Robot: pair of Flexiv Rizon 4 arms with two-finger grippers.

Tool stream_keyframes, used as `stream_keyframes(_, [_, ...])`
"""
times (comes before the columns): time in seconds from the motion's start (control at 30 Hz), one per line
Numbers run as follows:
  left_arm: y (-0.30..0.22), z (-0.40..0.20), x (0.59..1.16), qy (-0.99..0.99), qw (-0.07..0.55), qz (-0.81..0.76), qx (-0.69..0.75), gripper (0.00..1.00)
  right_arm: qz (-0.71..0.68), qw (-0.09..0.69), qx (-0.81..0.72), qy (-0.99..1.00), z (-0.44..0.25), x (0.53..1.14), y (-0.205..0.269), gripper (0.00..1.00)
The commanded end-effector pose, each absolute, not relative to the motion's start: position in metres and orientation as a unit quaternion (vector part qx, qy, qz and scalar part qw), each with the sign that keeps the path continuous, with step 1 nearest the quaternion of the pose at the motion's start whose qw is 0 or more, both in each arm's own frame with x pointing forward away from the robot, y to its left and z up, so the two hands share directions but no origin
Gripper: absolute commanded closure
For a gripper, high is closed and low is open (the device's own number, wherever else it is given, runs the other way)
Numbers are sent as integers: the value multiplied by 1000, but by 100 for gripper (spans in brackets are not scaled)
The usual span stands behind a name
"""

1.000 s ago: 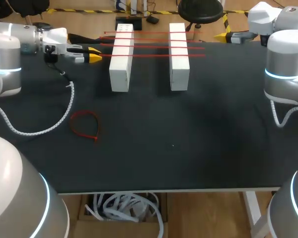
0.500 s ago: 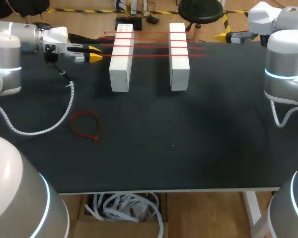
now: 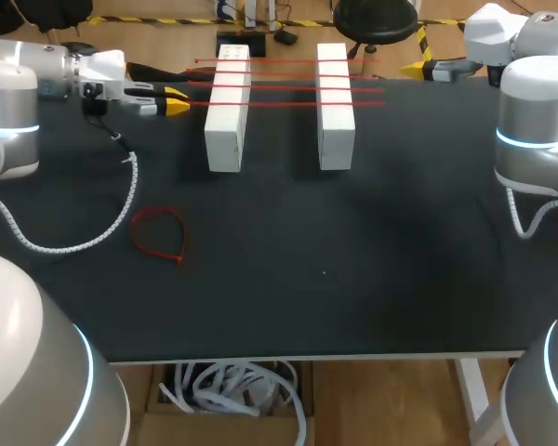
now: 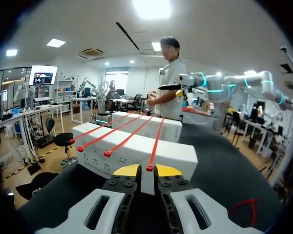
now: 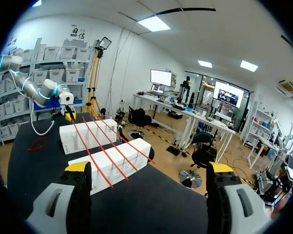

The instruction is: Grab the tape and strap the tape.

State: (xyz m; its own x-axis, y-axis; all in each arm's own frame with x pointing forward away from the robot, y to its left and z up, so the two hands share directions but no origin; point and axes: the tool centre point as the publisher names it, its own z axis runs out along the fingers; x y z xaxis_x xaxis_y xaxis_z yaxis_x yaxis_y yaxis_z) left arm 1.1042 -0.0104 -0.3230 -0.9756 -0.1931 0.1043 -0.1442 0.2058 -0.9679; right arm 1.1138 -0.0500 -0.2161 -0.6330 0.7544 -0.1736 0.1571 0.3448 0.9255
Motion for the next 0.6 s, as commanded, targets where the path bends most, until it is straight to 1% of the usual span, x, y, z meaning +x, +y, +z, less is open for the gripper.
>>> stream_keyframes(0.03, [-10,-323,1104,776,19,-621,-107,97,488,306,300,761,-216,1114,-50,0])
stream_keyframes(0.07, [-10,-324,1104,777,19,-620,-107,100,488,306,300,761,-216,1114,-50,0])
stream_keyframes(0.6, [-14,-315,1101,774,14,-626,-92,100,488,306,300,761,-216,1114,-50,0])
